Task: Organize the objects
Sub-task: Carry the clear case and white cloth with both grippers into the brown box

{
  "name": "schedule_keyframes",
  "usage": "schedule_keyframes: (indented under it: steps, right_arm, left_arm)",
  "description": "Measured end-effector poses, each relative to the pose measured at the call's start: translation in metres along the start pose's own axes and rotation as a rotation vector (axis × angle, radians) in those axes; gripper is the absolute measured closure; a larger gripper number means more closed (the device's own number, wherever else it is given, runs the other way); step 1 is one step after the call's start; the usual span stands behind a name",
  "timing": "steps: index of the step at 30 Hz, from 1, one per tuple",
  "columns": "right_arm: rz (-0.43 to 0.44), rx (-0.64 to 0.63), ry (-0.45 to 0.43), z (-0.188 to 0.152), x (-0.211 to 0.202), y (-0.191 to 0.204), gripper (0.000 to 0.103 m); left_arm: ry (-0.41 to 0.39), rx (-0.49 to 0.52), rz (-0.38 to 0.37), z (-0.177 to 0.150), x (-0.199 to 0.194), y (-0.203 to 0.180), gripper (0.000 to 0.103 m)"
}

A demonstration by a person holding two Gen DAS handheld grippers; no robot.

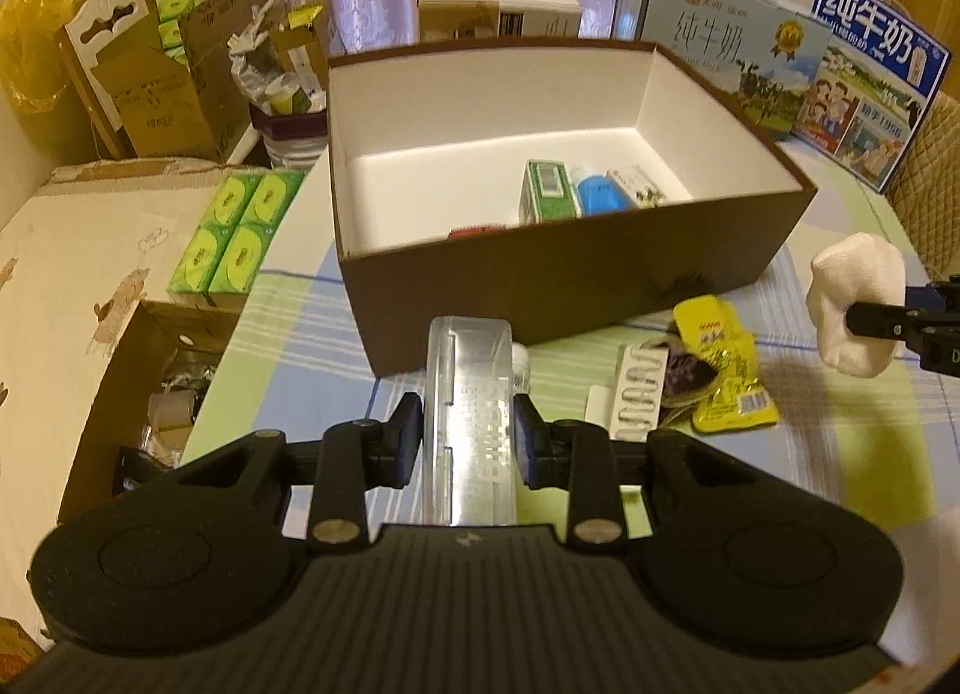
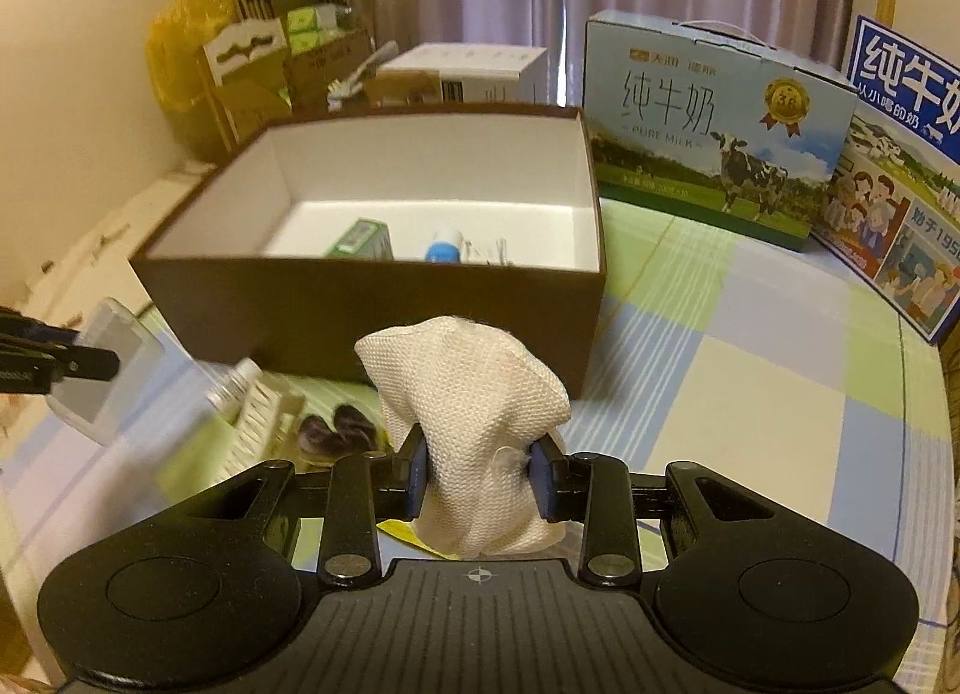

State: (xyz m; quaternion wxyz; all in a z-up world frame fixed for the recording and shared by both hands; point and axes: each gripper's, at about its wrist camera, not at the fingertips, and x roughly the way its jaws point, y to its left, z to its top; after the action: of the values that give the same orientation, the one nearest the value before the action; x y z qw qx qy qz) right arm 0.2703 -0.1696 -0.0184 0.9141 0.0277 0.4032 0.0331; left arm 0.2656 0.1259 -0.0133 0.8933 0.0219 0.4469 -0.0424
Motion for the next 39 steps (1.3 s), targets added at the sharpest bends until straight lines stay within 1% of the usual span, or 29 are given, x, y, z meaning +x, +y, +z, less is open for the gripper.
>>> schedule_keyframes:
  steps: [6, 12, 19, 25, 32, 39]
  right_arm:
    - [0.037, 0.031, -0.036, 0.015, -0.012, 0.001, 0.072]
    - [0.063, 0.029, -0.072, 0.036, -0.016, 0.002, 0.072]
    - [0.078, 0.018, -0.123, 0.068, -0.014, 0.003, 0.072]
    - [0.068, -0.002, -0.152, 0.094, -0.004, 0.001, 0.072]
    - [0.058, 0.001, -0.144, 0.116, 0.024, -0.003, 0.072]
    - [0.034, 0.002, -0.095, 0.134, 0.067, -0.01, 0.072]
  left_arm:
    - [-0.043, 0.009, -0.014, 0.013, -0.01, -0.003, 0.076]
    - [-0.096, 0.02, -0.023, 0.033, -0.017, -0.005, 0.076]
    - [-0.15, 0.043, -0.016, 0.063, -0.014, -0.005, 0.076]
    - [-0.187, 0.046, -0.003, 0.091, -0.004, -0.003, 0.076]
    - [-0.19, 0.059, 0.0, 0.121, 0.021, -0.003, 0.076]
    - [-0.146, 0.06, 0.005, 0.144, 0.06, -0.001, 0.076]
